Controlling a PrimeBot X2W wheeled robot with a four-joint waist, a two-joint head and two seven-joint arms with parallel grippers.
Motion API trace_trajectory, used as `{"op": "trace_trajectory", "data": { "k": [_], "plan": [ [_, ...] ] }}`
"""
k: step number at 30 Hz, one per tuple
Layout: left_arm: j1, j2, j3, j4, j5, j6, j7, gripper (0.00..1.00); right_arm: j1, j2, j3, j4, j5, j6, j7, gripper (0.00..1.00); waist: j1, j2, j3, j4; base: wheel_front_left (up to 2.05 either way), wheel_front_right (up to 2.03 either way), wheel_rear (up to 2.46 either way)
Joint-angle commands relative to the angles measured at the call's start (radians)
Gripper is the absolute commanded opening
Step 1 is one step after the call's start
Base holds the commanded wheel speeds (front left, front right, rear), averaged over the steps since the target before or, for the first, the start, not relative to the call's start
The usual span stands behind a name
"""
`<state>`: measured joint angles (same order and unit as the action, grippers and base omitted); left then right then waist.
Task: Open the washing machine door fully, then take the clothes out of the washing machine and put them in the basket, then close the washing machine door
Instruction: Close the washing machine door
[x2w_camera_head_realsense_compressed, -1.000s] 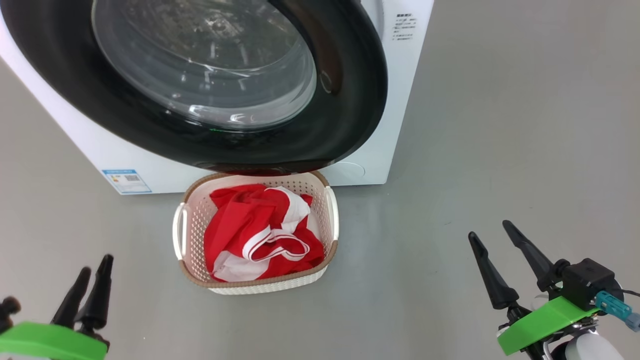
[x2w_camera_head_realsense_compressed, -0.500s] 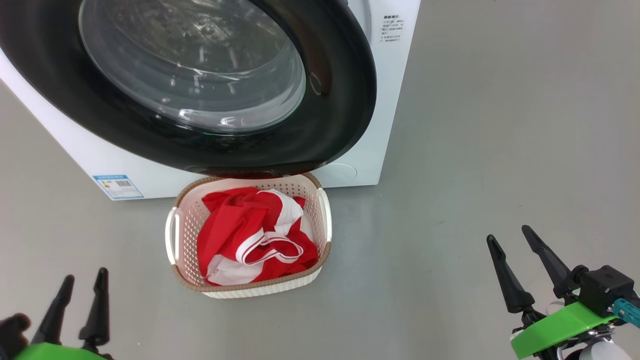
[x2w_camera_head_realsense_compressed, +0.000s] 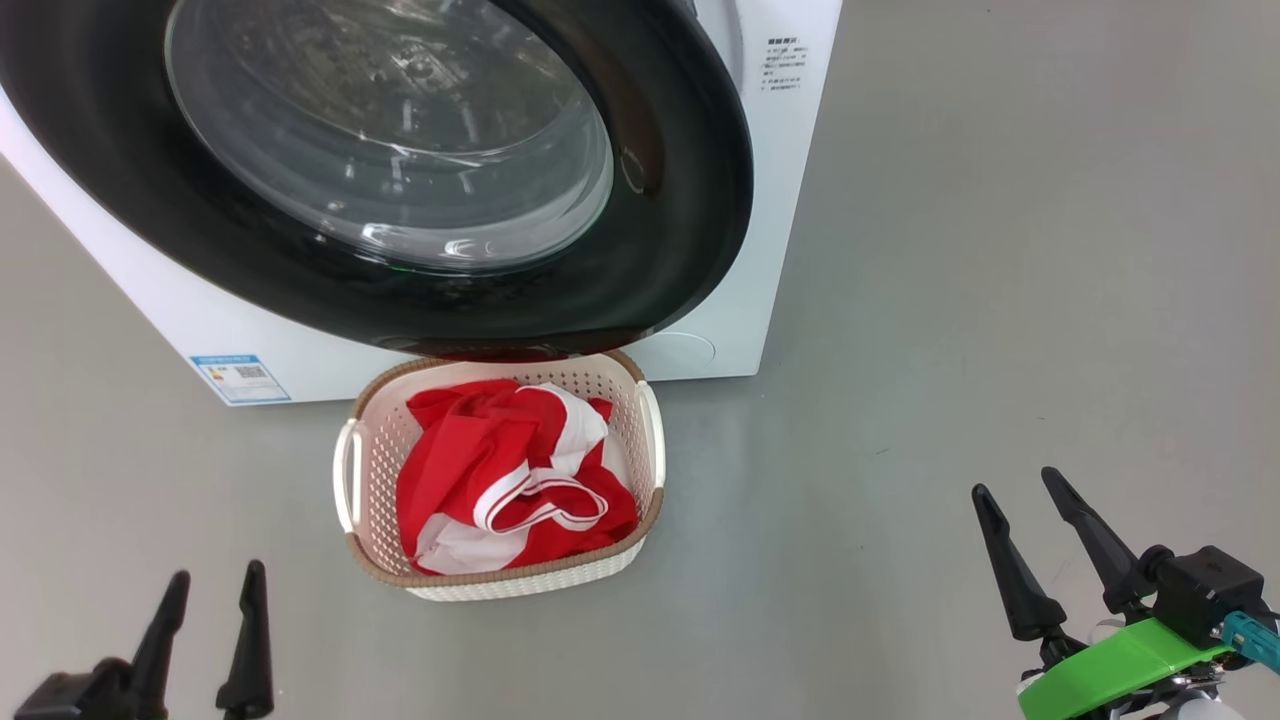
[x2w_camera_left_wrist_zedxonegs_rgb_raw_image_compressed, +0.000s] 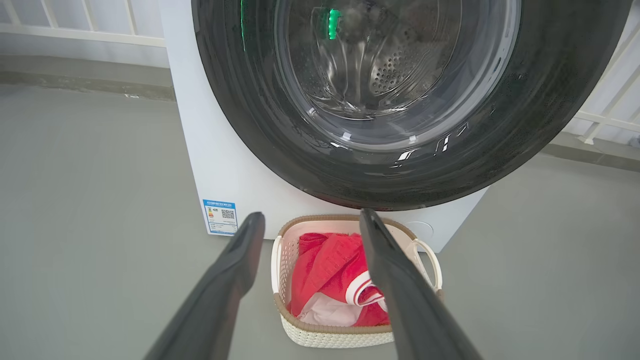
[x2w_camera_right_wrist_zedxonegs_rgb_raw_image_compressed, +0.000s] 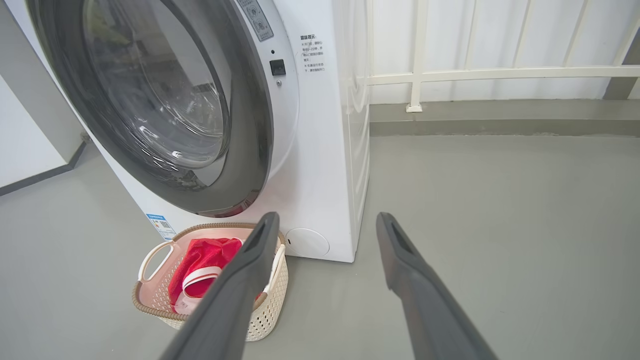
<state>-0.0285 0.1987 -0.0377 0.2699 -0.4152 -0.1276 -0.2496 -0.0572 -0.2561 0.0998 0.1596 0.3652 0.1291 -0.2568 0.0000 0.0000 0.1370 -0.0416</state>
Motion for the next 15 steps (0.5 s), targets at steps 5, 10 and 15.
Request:
{"op": "trace_trajectory", "data": {
  "k": [5,10,15],
  "plan": [
    [-0.003,0.004,0.056,-0.035,0.023,-0.003,-0.012,1.0,0.005,-0.014,0.023,-0.02,0.0,0.002,-0.005,1.0,0.0,0.0,0.003,0.0,0.0,0.0,0.0],
    [0.0,0.002,0.063,-0.05,0.03,-0.003,-0.012,1.0,-0.005,-0.017,0.025,-0.021,0.001,0.002,-0.005,1.0,0.0,0.0,0.001,0.001,0.0,0.0,0.0],
    [0.001,-0.005,0.059,-0.056,0.049,-0.003,-0.012,1.0,-0.02,-0.015,0.039,-0.029,0.016,0.002,-0.005,0.25,0.0,0.0,0.001,0.011,0.0,0.0,0.0]
  ]
}}
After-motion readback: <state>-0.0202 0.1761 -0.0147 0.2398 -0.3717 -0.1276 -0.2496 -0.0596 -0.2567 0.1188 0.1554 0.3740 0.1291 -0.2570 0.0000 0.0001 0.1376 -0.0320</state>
